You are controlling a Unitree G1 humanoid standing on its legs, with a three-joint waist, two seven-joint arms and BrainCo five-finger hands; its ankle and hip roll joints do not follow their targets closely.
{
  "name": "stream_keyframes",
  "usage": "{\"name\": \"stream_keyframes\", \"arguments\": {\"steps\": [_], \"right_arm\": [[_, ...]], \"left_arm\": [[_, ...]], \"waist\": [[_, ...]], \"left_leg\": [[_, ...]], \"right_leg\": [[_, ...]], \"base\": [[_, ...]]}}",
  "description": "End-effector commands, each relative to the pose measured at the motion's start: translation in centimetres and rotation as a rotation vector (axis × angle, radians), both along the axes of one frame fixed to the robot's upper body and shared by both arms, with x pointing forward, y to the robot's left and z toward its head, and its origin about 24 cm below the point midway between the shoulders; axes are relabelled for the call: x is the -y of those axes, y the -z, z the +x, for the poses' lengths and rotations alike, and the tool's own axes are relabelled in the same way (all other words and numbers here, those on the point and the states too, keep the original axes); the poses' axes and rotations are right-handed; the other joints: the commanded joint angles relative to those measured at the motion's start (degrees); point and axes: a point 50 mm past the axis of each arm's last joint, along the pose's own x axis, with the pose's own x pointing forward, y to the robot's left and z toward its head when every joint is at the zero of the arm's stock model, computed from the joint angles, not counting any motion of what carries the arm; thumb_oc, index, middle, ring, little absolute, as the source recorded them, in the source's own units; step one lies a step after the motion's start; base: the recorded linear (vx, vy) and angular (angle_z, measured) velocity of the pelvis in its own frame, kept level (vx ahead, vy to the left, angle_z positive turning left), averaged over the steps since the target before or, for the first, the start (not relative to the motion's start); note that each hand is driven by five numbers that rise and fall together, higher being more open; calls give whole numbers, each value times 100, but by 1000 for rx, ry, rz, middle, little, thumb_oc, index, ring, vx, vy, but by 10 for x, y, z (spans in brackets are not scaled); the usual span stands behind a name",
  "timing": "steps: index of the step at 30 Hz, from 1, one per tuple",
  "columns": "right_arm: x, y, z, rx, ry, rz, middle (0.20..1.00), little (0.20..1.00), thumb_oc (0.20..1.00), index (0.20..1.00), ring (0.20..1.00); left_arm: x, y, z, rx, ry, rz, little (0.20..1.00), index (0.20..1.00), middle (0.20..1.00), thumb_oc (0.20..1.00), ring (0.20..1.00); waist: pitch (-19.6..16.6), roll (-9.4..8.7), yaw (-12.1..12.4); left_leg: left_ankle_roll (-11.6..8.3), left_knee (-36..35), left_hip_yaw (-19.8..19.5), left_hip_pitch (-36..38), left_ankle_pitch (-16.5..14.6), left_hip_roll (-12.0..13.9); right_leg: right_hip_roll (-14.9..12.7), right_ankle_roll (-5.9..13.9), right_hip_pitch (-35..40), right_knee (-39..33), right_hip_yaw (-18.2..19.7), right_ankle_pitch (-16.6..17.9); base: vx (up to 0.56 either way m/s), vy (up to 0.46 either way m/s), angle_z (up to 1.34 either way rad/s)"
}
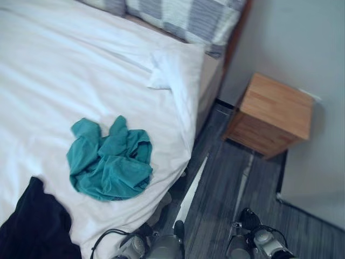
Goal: Tidy up the quilt and then pick up the clothes from the bed and put them into the laundry hamper.
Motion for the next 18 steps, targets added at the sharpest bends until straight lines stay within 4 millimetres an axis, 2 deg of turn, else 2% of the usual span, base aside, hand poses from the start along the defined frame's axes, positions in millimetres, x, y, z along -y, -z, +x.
{"name": "stream_keyframes", "arguments": {"steps": [1,3,4,5,6,7,8,9,10,11,12,13,14,15,16,17,18], "right_arm": [[16,-16,24,108,24,-35,1000,1000,1000,1000,1000],[16,-16,24,108,24,-34,1000,1000,1000,1000,1000],[25,-28,35,193,74,-37,1000,1000,1000,1000,1000],[31,-36,44,242,89,-45,1000,1000,1000,1000,1000],[36,-41,48,272,103,-55,1000,1000,1000,1000,1000],[51,-60,63,370,116,-104,1000,1000,1000,1000,1000],[68,-79,73,457,154,-161,1000,1000,1000,1000,1000],[75,-84,73,492,186,-175,1000,1000,1000,1000,1000],[86,-108,80,610,200,-228,1000,1000,1000,1000,1000],[90,-122,87,671,197,-259,1000,1000,1000,1000,1000],[91,-147,100,781,163,-348,1000,1000,1000,1000,1000],[94,-159,103,831,154,-404,1000,1000,1000,1000,1000],[94,-159,103,831,154,-405,1000,1000,1000,1000,1000],[102,-177,101,893,142,-534,1000,1000,1000,1000,1000],[102,-177,101,892,142,-534,1000,1000,1000,1000,1000],[109,-183,98,903,157,-588,1000,1000,1000,1000,1000],[115,-188,97,913,180,-634,1000,1000,1000,1000,1000]], "left_arm": [[-54,-17,6,90,-119,172,1000,1000,1000,1000,1000],[-54,-17,6,90,-119,172,1000,1000,1000,1000,1000],[-50,-18,8,131,-160,142,1000,1000,1000,1000,1000],[-46,-18,9,140,-169,129,1000,1000,1000,1000,1000],[-44,-19,11,153,-168,120,1000,1000,1000,1000,1000],[-42,-21,12,182,-173,95,1000,1000,1000,1000,1000],[-44,-21,8,175,-172,96,1000,1000,1000,1000,1000],[-41,-19,6,163,-159,90,1000,1000,1000,1000,1000],[-36,-15,-1,141,-148,65,1000,1000,1000,1000,1000],[-37,-14,-4,135,-156,68,1000,1000,1000,1000,1000],[-40,-12,-9,113,-153,93,1000,1000,1000,1000,1000],[-39,-12,-9,115,-157,96,1000,1000,1000,1000,1000],[-39,-12,-9,115,-157,96,1000,1000,1000,1000,1000],[-42,-11,-11,112,-178,98,1000,1000,1000,1000,1000],[-41,-11,-11,112,-178,98,1000,1000,1000,1000,1000],[-43,-11,-13,109,-183,99,1000,1000,1000,1000,1000],[-44,-9,-19,89,-191,103,1000,1000,1000,1000,1000]], "waist": [[-258,73,187],[-274,62,166],[-210,21,152],[-184,16,129],[-196,8,140],[-218,-39,237],[-240,-19,264],[-280,37,252],[-302,100,198],[-203,144,79],[-21,226,-144],[8,235,-155],[7,242,-145],[9,265,-136],[24,272,-159],[-26,243,-163],[-81,216,-202]], "left_leg": [[-1135,88,102,537,-62,1586],[-1132,90,79,504,-49,1572],[-1129,648,652,105,376,1746],[-1058,838,1156,-61,470,1889],[-1027,1045,1585,-164,297,1918],[-861,1427,1918,-648,-99,1415],[-830,1446,2331,-841,-92,1235],[-771,1025,2635,-758,46,1239],[-577,297,2502,-336,-4,949],[-530,147,2400,-236,1,928],[-546,-48,2125,-145,111,1024],[-562,-120,2074,-172,261,1069],[-565,-131,2083,-165,266,1074],[-672,-282,1700,-150,310,1122],[-673,-287,1674,-135,314,1124],[-740,-378,1473,-157,365,1134],[-804,-445,1228,-127,368,1158]], "right_leg": [[403,342,-94,546,182,-634],[387,342,-105,538,163,-624],[408,342,263,353,-328,-740],[422,301,447,257,-578,-823],[478,274,636,178,-754,-962],[589,123,777,174,-991,-1162],[748,-9,777,338,-1196,-1407],[820,-29,749,541,-1369,-1513],[706,65,488,1607,-1418,-1581],[462,222,162,2337,-1385,-1390],[526,342,-488,3050,-571,-1226],[632,342,-632,2829,-207,-1243],[644,342,-628,2814,-202,-1234],[411,342,-444,2157,336,-1426],[413,342,-399,2133,302,-1422],[288,281,-240,1641,562,-1350],[272,237,-135,1298,1002,-1399]], "base": [[537,-335,44],[345,-226,69],[233,-212,89],[335,-297,125],[231,-363,183],[156,-382,231],[84,-313,207],[151,-38,255],[184,102,227],[128,31,240],[-31,-127,126],[-63,-153,154],[58,-253,153],[97,-187,118],[165,-312,120],[195,-291,118],[312,-562,161]]}}
